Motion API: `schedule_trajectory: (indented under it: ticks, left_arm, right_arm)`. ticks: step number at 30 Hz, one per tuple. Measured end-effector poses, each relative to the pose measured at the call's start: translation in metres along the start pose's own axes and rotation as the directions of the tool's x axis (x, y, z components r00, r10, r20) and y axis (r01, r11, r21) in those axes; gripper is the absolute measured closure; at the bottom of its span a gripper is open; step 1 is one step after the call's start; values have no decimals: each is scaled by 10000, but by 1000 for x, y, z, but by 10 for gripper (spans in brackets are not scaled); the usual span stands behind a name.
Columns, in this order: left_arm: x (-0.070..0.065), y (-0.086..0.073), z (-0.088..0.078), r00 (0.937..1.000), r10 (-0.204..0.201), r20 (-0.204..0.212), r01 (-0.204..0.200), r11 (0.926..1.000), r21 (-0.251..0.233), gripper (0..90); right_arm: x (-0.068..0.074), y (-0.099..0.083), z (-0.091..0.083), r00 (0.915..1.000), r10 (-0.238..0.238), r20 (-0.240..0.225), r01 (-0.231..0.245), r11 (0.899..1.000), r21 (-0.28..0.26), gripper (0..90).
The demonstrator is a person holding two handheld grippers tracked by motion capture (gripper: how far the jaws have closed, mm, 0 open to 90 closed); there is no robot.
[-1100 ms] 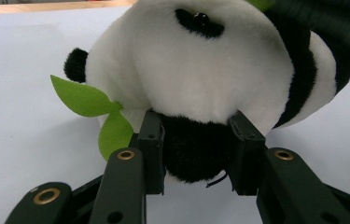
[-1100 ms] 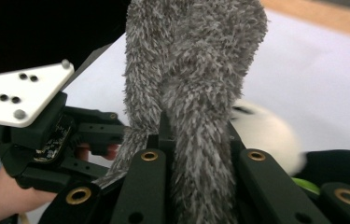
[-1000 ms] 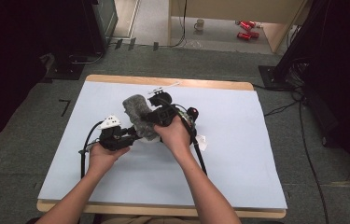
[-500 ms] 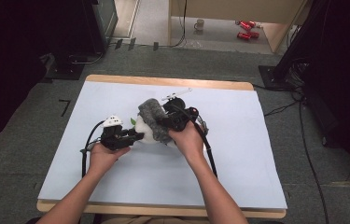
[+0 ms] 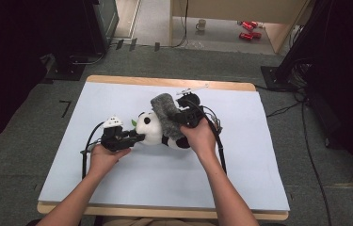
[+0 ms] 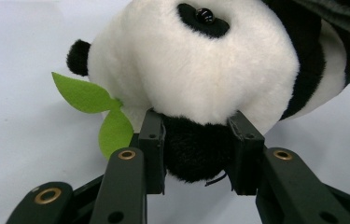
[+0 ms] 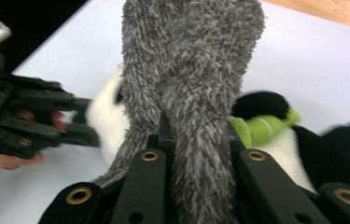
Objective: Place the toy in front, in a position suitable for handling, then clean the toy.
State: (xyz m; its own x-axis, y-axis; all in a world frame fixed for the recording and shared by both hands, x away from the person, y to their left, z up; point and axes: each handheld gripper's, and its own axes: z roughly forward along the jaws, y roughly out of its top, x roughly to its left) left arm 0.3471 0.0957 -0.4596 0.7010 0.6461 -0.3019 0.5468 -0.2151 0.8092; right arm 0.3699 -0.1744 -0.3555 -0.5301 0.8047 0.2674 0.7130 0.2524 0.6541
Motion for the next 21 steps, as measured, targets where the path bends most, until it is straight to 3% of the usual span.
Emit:
schedule_trajectory:
  ticks: [9, 14, 17, 21]
  left_arm:
    - [-1, 1, -1, 10000, -4, -59, 4, 10000, 11, 646]
    - [-3, 2, -1, 10000, -25, -63, 25, 10000, 1, 647]
    - [-2, 2, -1, 9999, -36, -143, 38, 9999, 145, 647]
    - [-2, 2, 0, 9999, 21, -121, -18, 9997, 224, 652]
  right_arm:
    - [32, 12, 19, 9976, -350, -601, 352, 9994, 35, 790]
    - [45, 14, 36, 9951, -372, -916, 405, 9986, 342, 788]
    - [46, 9, 50, 9965, -470, -688, 522, 9957, 760, 788]
    - [35, 3, 51, 9971, -260, -716, 309, 9972, 678, 788]
